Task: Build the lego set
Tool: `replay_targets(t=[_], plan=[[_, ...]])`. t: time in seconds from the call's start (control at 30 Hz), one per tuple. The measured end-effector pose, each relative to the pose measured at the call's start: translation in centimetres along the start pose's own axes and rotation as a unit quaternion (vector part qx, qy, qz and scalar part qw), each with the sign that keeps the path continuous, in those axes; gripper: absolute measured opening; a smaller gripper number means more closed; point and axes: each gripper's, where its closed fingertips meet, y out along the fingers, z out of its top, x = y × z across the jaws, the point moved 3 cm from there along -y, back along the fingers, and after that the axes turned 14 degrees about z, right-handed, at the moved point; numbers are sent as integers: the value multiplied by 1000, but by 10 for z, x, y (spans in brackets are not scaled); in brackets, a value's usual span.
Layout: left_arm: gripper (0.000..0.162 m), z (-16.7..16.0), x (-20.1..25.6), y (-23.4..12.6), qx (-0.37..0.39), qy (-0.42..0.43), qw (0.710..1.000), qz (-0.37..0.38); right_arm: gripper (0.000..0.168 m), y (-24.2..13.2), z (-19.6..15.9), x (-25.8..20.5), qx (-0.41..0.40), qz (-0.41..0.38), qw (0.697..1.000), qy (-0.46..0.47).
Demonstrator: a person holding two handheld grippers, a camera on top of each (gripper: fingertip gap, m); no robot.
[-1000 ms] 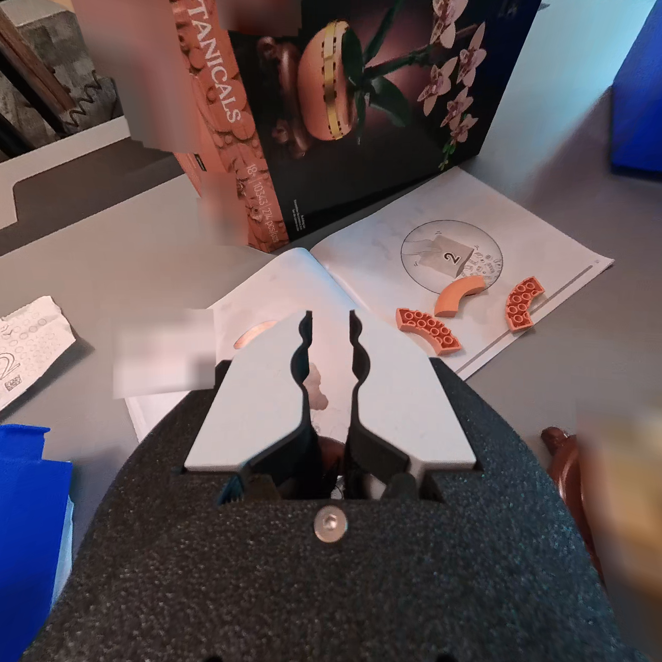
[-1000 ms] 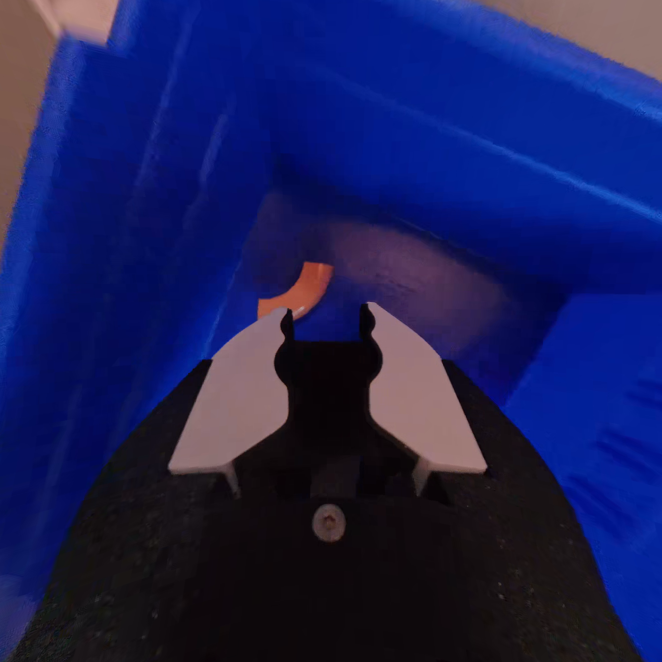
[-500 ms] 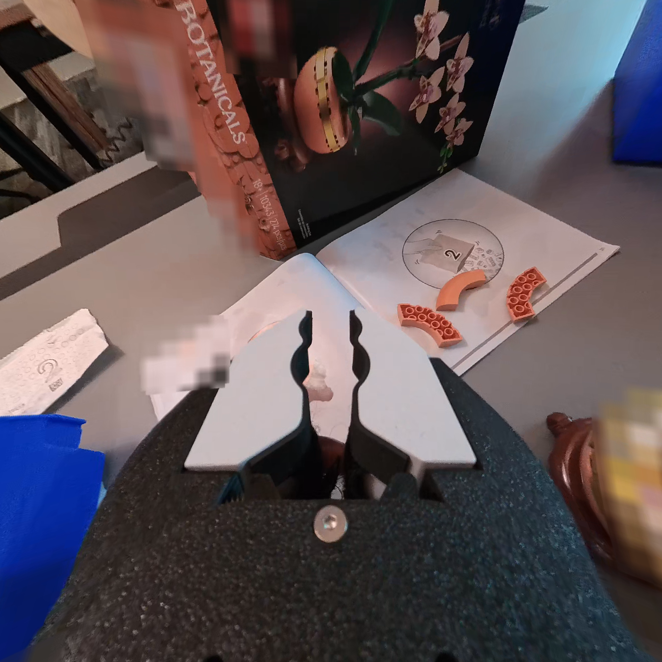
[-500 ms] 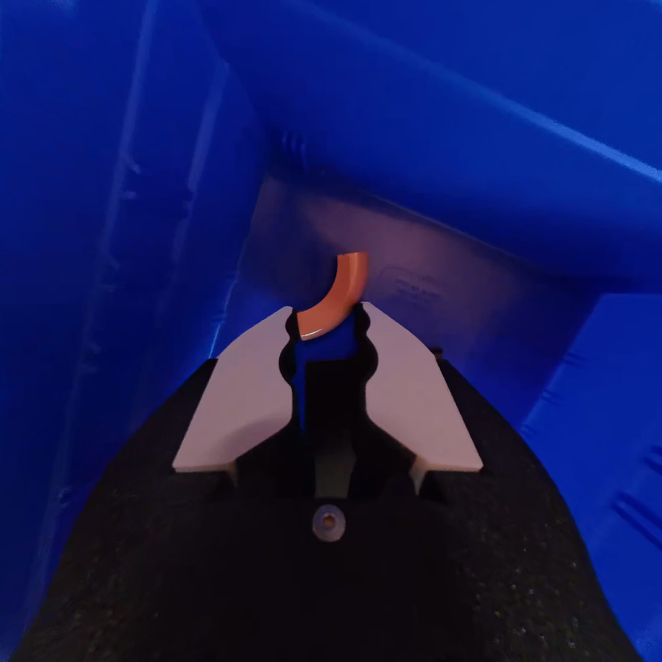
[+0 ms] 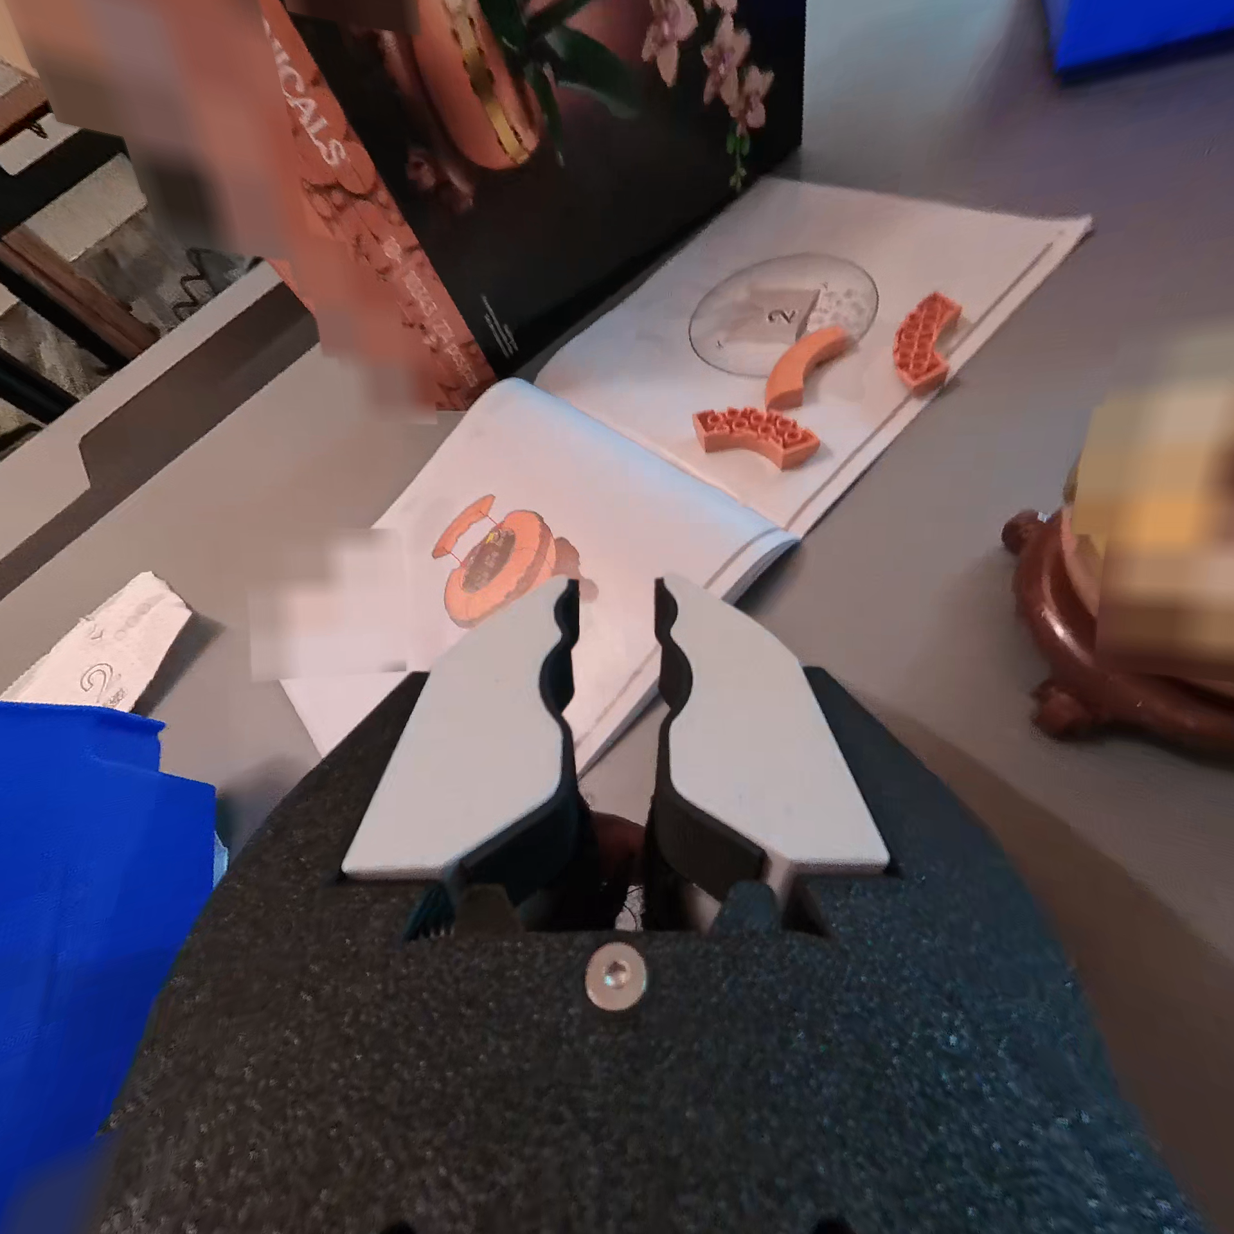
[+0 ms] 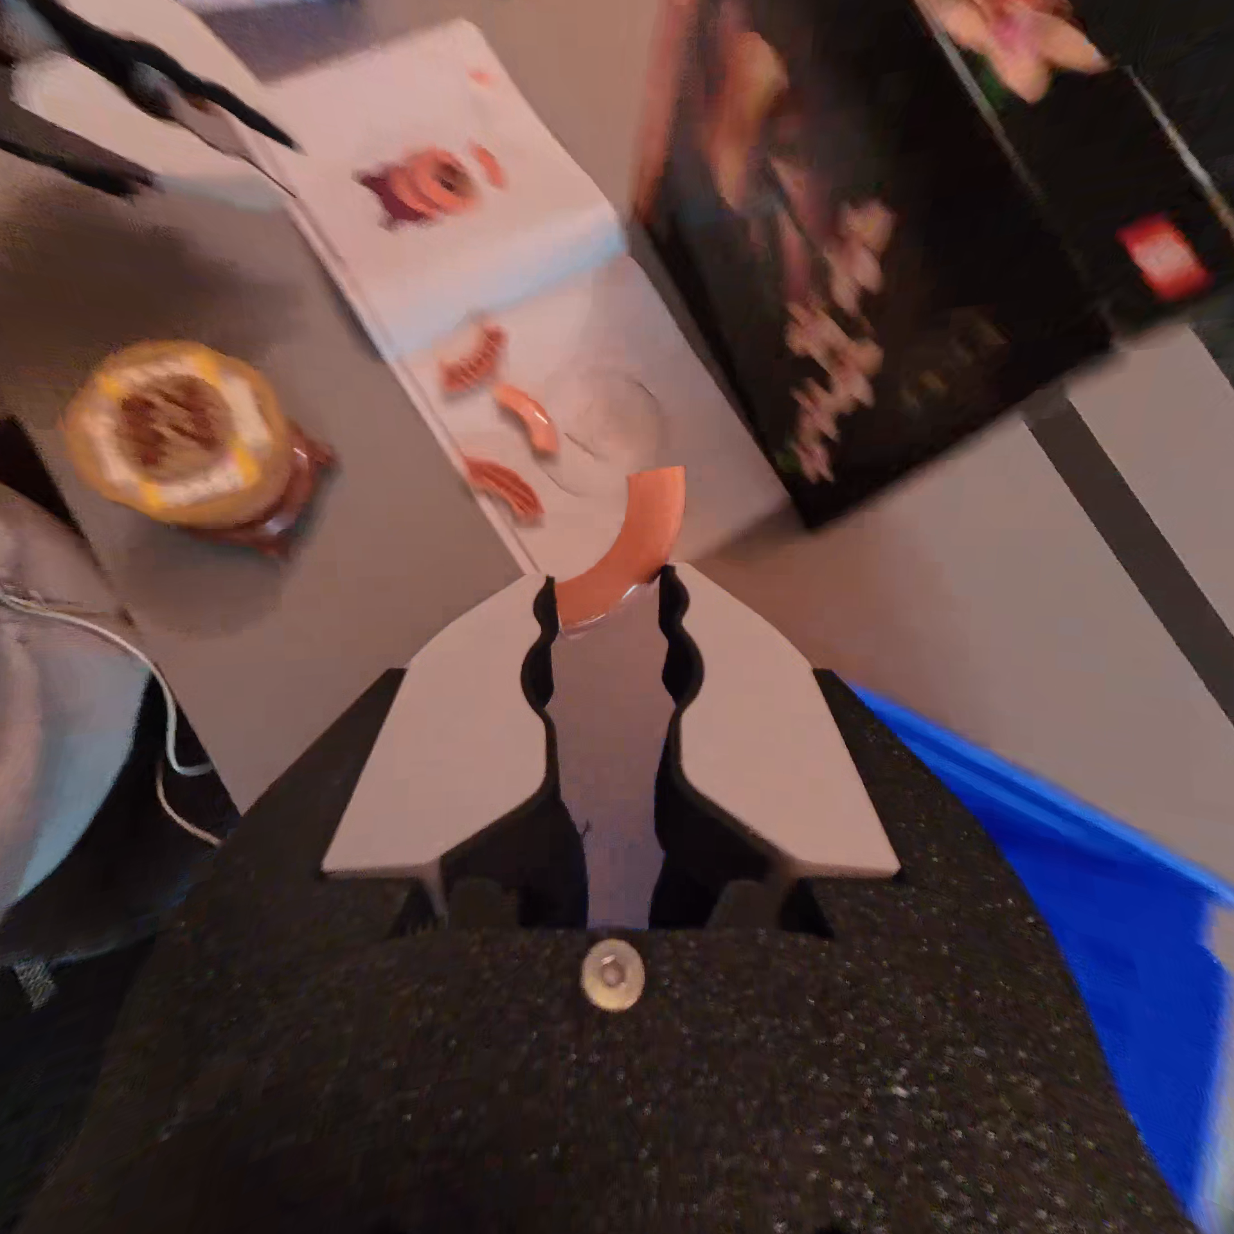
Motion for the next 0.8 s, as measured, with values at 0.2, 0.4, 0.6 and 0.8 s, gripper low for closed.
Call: replay_targets(t=[0.2, 0.4, 0.6, 0.8], plan=[[21, -11, 9, -1, -7, 53, 997, -48, 29, 106, 41, -60, 74, 147, 986, -19], [21, -14, 19, -17, 28, -6, 991, -131, 29, 106, 44, -72, 9, 200, 978, -61], [24, -6, 32, -32, 57, -70, 975, -201, 29, 104, 40, -92, -61, 246, 960, -118], [32, 10, 50, -56, 99, -111, 949, -279, 29, 111, 35, -112, -150, 273, 924, -222]])
